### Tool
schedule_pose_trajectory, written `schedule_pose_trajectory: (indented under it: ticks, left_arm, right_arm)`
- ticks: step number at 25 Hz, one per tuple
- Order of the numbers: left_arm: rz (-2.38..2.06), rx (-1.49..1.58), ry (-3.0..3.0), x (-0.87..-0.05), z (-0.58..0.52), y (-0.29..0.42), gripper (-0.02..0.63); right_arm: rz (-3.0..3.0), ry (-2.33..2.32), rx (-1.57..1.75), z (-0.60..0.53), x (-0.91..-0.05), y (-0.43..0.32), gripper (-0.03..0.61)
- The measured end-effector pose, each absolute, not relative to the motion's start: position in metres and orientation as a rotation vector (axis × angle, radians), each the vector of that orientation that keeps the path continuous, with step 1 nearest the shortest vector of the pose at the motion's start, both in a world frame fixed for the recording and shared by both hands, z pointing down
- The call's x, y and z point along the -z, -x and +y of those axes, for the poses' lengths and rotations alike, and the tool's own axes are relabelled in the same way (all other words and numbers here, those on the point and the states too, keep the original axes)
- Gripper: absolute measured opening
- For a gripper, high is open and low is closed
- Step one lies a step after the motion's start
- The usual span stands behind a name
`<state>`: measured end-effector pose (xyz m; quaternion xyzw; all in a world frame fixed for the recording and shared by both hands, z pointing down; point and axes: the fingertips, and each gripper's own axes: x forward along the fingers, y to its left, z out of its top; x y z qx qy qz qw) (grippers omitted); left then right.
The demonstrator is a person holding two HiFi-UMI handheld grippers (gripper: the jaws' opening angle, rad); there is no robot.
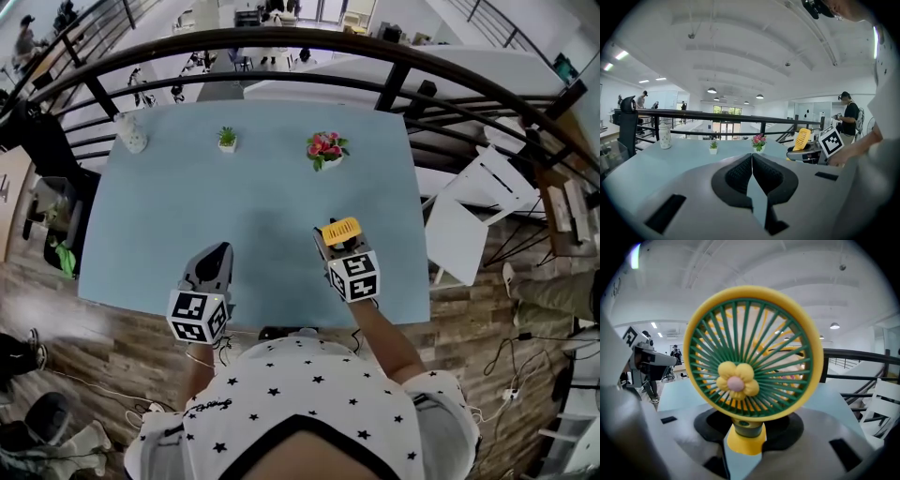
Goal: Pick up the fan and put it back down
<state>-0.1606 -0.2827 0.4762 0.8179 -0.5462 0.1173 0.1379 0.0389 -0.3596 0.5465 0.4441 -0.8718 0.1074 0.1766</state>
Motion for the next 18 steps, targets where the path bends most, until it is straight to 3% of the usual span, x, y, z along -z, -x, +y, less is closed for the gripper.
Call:
schedule_pose_trajectory:
  ticks: [18]
  left_arm:
    - [-1.625, -0.364, -2.321, -0.480, -0.283, 0.165, 0.028]
  right_arm:
    - [-2.378, -1.223, -0.340, -0.375, -0.605, -0.040, 0.167]
